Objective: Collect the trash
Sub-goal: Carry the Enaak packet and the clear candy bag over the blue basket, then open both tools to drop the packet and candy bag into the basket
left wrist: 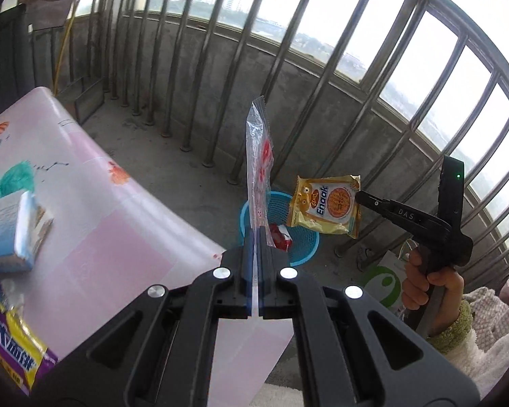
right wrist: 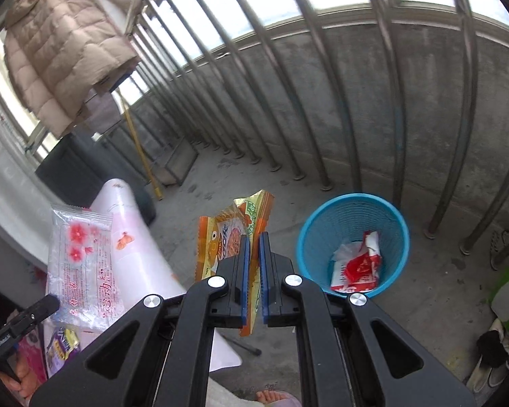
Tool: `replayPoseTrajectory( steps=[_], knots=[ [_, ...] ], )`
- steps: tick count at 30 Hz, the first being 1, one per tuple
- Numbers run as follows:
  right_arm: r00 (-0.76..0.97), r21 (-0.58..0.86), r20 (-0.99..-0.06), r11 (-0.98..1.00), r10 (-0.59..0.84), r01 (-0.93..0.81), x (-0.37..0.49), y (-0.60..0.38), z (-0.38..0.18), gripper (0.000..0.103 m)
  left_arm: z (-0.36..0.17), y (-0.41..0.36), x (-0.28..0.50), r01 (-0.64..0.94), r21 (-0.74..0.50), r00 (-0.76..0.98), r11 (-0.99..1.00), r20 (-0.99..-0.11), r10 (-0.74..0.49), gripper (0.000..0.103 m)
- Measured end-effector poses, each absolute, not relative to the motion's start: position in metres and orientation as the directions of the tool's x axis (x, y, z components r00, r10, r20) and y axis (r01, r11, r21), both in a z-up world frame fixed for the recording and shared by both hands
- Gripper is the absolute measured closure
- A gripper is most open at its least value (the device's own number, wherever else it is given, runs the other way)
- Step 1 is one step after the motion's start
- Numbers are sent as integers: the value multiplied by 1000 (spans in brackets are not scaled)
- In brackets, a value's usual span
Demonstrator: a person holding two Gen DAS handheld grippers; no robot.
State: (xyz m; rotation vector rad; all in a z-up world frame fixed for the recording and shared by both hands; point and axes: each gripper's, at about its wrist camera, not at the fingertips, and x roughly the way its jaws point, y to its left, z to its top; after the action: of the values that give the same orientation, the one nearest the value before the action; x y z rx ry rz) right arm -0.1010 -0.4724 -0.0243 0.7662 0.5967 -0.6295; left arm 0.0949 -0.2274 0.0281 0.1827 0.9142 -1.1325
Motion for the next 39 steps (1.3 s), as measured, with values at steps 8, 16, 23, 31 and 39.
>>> replayPoseTrajectory(
  steps=[8, 16, 23, 31, 39],
  knots=[
    [527, 405, -782, 372, -332, 835, -107, -537, -94, 97, -42, -383, 96, 897, -233, -4, 375, -855, -519, 103],
    [414, 335, -856, 279, -310, 900, -74, -588, -172, 95, -126, -486, 107, 902, -224, -98, 370, -939, -330, 103],
    [302, 268, -934, 185, -190, 946, -58, -620, -250, 72, -156, -529, 124, 879, -219, -94, 425, -951, -296, 74],
    [308, 285, -928, 133, -209, 949, -90, -608, -250, 60, -142, -515, 132, 844, -265, -102, 466, -933, -346, 63],
    [391, 346, -875, 194, -285, 918, -98, -588, -193, 48, -87, -475, 124, 851, -264, -32, 454, -889, -457, 54]
  ],
)
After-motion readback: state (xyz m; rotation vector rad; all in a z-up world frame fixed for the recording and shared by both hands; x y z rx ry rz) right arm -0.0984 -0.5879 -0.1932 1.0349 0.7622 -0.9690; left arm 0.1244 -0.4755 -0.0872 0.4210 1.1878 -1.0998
